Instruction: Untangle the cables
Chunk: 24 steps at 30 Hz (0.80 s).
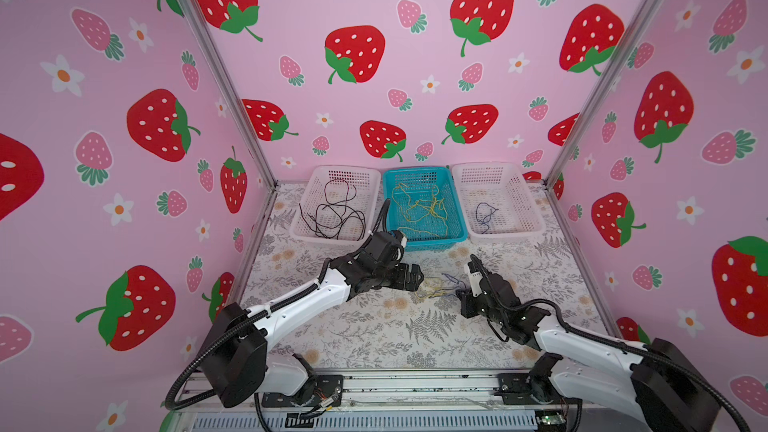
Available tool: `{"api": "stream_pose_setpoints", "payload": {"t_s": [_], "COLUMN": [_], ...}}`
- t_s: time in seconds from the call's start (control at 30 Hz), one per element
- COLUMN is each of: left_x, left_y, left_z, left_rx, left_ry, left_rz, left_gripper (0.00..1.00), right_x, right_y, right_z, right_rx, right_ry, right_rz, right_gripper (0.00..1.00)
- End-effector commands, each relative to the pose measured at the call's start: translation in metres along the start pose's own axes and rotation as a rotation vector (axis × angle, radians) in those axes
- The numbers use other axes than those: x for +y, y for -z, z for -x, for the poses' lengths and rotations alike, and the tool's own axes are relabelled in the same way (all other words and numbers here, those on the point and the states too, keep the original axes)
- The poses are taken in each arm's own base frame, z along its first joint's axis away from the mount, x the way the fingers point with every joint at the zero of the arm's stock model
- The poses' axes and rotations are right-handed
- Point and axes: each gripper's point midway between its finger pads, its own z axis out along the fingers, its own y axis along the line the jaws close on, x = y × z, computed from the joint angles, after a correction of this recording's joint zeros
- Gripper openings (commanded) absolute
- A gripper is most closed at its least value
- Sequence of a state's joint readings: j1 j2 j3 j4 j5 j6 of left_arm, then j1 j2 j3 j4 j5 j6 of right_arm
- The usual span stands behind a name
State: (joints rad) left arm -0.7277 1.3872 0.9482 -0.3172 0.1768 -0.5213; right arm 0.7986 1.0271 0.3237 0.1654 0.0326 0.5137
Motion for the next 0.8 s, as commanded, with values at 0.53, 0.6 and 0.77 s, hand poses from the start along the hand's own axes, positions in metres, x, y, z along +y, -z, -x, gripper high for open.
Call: {"api": "stream_pose_setpoints", "payload": {"t_s": [0.53,0.6,0.77], "left_x": [-0.011,-0.010,0.000], "left_y": [-0.006,-0.007,-0.013], "left_z": [-0.006,-0.009,-0.017], "left_rx": [-0.127,-0.112,-0.086], "left_ry": [0.017,0.020,0.071], "left_rz": [-0.166,-0.162,-0.126], "left_gripper": [0.99,0.99,0.99], "right_x": [0.034,0.019,-0.033], "right_y": [0.099,0.106,0.098], "right_z": [0.105,0.126,0.172], "right_rx": [-0.393,-0.428,-0.410], "right_ry": [0.058,0.042,-0.026], "right_rz": [0.109,-0.013,-0.295], "right_gripper": [0.00,0.00,0.00]}}
